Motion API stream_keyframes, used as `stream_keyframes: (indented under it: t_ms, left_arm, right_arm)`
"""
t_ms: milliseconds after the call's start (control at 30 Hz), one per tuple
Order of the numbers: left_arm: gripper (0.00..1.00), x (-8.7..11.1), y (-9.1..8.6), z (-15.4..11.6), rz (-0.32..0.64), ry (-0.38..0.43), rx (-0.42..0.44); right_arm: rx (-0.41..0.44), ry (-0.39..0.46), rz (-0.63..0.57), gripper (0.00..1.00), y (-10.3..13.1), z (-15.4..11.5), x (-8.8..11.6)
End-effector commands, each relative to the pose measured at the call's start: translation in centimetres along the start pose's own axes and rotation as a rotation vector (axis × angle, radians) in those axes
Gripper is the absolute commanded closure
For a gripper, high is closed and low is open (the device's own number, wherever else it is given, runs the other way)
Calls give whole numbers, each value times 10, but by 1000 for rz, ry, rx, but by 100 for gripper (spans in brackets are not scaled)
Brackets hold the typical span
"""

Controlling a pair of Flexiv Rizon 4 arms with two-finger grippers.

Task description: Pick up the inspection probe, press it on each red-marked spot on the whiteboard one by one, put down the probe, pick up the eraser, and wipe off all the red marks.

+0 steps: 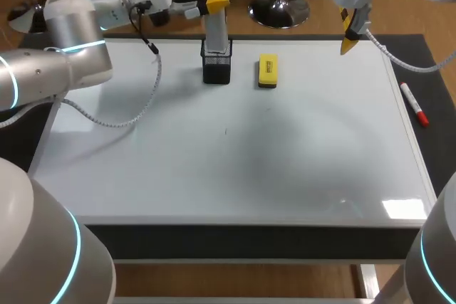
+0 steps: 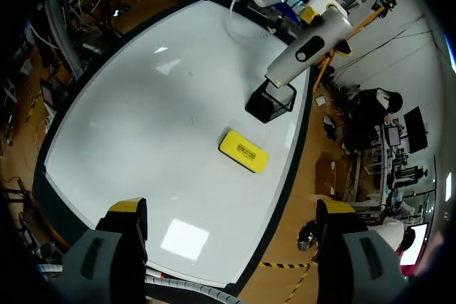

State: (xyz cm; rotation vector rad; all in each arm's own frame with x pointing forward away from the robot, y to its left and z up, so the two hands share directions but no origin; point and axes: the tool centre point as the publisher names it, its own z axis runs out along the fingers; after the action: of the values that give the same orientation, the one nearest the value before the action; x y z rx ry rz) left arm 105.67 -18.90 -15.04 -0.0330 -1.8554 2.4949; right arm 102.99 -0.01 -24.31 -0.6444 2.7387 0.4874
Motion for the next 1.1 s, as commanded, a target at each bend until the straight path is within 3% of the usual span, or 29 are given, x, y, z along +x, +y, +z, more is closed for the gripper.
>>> stream_keyframes:
  t_ms: [33, 867, 1100]
  left_arm:
    - [100, -5, 4, -2, -6, 9, 1]
    - [100, -15, 29, -8, -30, -44, 14]
    - [100, -18, 24, -6, -19, -46, 19]
  right_arm:
    - [3, 3, -2, 0, 0, -1, 0]
    - [3, 3, -2, 0, 0, -1, 0]
    - [3, 3, -2, 0, 0, -1, 0]
